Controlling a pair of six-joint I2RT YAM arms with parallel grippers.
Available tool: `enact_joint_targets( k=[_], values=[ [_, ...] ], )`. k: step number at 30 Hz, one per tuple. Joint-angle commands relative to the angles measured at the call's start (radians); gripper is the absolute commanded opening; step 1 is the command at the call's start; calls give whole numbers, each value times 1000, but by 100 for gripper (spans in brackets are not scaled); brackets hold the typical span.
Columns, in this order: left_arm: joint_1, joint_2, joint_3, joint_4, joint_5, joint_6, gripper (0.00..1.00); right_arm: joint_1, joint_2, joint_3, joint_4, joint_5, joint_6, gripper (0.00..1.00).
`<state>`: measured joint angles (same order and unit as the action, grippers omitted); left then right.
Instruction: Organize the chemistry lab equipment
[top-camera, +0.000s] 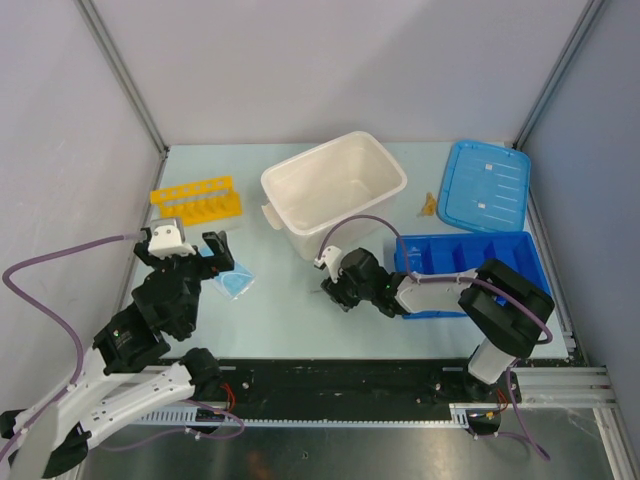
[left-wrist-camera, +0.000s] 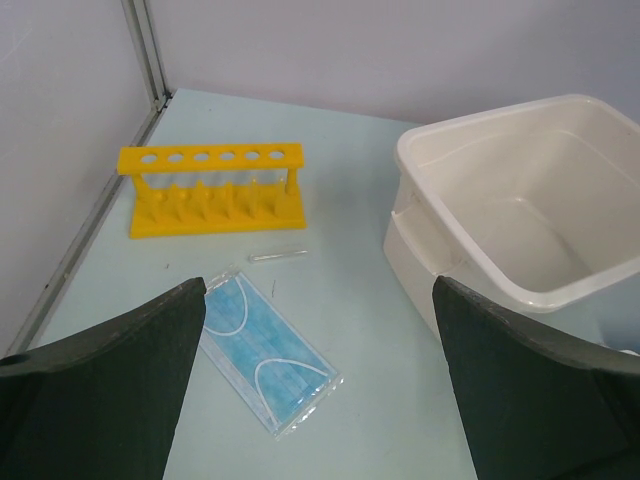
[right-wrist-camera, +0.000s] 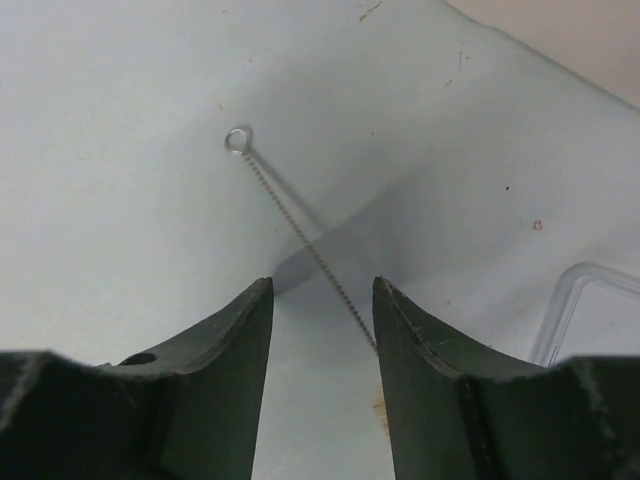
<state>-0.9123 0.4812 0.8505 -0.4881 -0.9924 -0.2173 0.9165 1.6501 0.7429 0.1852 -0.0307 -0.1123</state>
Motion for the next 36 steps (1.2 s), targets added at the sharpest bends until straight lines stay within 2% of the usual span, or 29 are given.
enact_joint_targets(
  k=[1, 11, 17, 23, 30, 33, 36],
  values=[
    [1, -11, -4, 38, -25, 7, 100, 14, 6, 33, 28, 31, -24, 45],
    [0, -11, -5, 40, -23, 9, 100, 43, -16, 33, 6, 30, -35, 14],
    [1, -12, -7, 42, -23, 9, 99, 58, -59, 32, 0, 82, -36, 1],
    [1, -17, -8, 42, -30, 9, 99, 57, -215, 62, -17, 50, 57, 0],
    [1, -16, -8, 44, -17, 9, 99, 8, -363, 202, -49, 27, 208, 0],
    [1, -17, -8, 45, -8, 9, 99, -55, -367, 264, 10, 89, 329, 0],
    [1, -16, -10, 46, 1, 7, 99, -107, -351, 298, 131, 218, 450, 0]
  ],
)
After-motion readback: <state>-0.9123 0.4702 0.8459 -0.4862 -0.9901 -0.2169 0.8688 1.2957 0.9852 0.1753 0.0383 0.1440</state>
